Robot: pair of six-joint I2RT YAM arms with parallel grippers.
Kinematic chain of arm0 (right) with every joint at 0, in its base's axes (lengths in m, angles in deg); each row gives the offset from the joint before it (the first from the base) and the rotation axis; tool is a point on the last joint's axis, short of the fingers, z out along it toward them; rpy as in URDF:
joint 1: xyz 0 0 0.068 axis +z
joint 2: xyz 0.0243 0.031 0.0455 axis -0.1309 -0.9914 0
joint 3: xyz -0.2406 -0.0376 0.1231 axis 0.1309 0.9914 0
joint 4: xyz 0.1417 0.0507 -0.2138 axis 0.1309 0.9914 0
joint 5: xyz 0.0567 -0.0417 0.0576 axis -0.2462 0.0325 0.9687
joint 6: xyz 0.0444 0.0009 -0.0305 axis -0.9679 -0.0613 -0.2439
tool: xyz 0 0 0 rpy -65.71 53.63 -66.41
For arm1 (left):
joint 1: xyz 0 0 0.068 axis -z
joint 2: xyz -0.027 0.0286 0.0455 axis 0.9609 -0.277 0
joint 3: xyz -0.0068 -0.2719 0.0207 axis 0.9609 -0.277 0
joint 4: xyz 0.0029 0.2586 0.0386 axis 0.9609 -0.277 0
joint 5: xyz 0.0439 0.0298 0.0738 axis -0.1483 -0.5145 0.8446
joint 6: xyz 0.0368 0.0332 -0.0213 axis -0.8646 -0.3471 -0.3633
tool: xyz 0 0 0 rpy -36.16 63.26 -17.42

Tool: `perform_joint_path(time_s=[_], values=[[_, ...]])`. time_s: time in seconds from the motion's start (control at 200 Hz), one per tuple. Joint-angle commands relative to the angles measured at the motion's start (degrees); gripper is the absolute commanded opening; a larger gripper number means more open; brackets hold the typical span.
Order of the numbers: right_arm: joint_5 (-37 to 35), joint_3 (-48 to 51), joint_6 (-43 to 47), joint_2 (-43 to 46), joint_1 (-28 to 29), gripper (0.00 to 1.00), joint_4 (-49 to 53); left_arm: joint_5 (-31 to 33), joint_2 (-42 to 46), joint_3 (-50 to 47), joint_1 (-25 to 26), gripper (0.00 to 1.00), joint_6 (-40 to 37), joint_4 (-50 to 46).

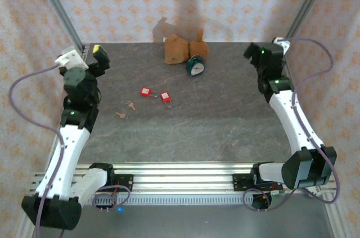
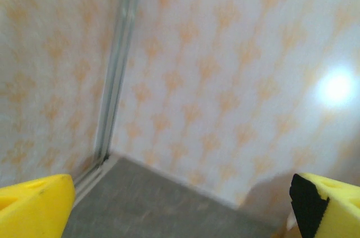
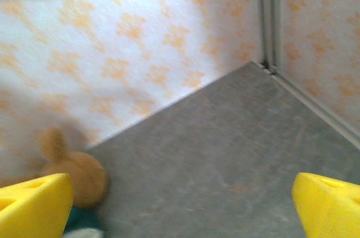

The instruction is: Unlock with the key

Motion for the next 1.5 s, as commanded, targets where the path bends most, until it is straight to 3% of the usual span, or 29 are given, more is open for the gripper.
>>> perform_joint_path(time_s=[0.0,0.065,0.13,0.31,0.455,0.636,0.811,1.071,1.271,1.497], values=[[10.73,0.05,-8.44,-2.49,-1.78,0.98,18.05,10.55,6.54,-4.95,-1.17,1.00,14.04,-2.25],[14.16,-0.13,-8.26,-2.47,-1.55,0.85,19.71,4.44,8.58,-7.95,-3.97,1.00,13.48,3.04],[13.09,-1.41,-7.67,-2.53,0.45,0.79,22.71,3.35,7.12,-5.22,-4.33,1.00,14.10,-1.85],[13.00,-4.57,-0.95,-6.29,10.00,0.75,27.81,4.71,-6.50,6.39,-4.33,1.00,15.28,-17.41],[10.77,-9.15,1.15,-14.31,20.09,0.73,31.41,-0.79,-17.62,14.97,-4.33,0.95,15.07,-28.68],[8.07,-19.88,3.94,-28.21,33.34,0.75,33.87,-5.36,-21.24,11.95,-4.34,0.95,18.92,-28.43],[6.73,-34.01,6.44,-43.33,40.66,0.78,35.27,-12.68,-23.76,10.46,-4.31,0.91,23.55,-27.39],[1.37,-53.87,6.70,-60.65,42.43,0.79,42.14,-20.60,-26.42,9.83,-4.37,0.90,29.43,-27.24],[2.61,-59.17,6.81,-66.82,41.74,0.79,43.22,-24.82,-26.90,10.04,-4.37,0.89,30.71,-25.98],[5.63,-60.44,5.96,-70.21,40.87,0.69,41.50,-25.07,-26.30,10.19,-4.38,0.89,30.93,-26.09]])
